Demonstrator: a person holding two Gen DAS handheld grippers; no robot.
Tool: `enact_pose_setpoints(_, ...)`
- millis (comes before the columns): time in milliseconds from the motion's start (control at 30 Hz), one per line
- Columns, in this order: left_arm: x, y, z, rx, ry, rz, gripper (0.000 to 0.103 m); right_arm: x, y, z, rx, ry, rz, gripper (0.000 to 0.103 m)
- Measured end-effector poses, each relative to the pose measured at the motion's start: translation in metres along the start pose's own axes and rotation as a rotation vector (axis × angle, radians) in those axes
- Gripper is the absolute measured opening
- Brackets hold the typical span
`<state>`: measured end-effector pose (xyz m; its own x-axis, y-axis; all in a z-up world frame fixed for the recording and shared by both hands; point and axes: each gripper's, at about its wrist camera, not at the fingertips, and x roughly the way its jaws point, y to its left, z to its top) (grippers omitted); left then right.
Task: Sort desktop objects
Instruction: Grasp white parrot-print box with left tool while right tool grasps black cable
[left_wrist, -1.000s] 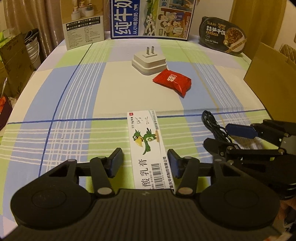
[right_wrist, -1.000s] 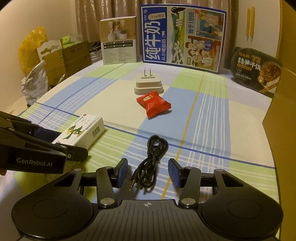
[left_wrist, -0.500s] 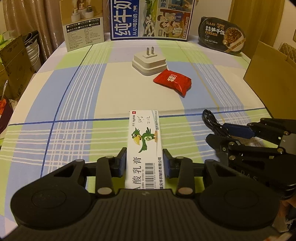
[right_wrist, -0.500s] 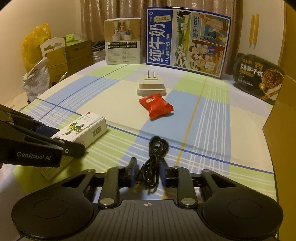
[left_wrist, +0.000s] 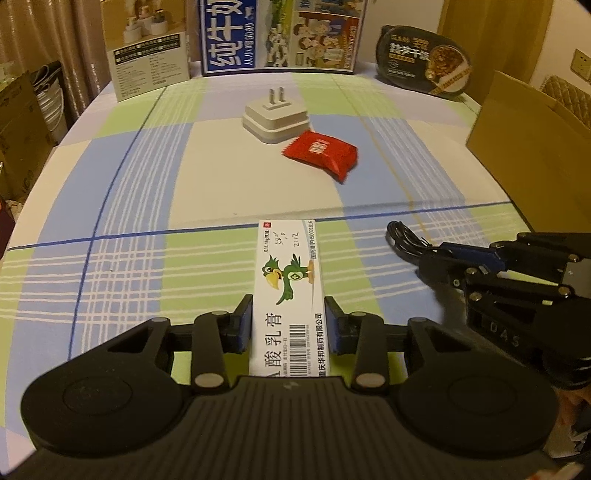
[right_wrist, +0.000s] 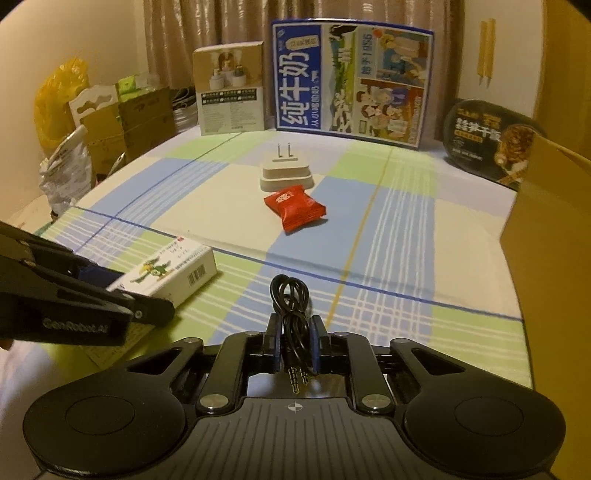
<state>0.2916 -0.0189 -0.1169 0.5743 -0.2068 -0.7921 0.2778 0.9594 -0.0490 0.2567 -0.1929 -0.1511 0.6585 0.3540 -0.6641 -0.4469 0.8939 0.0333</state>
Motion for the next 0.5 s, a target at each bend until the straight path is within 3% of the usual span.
enact_pose_setpoints(500, -0.046, -0.039, -0.011, 0.019, -0.054, -0.058, 0.033, -0.095, -0.017, -0.017, 0.122, -0.073, -0.076, 0.011)
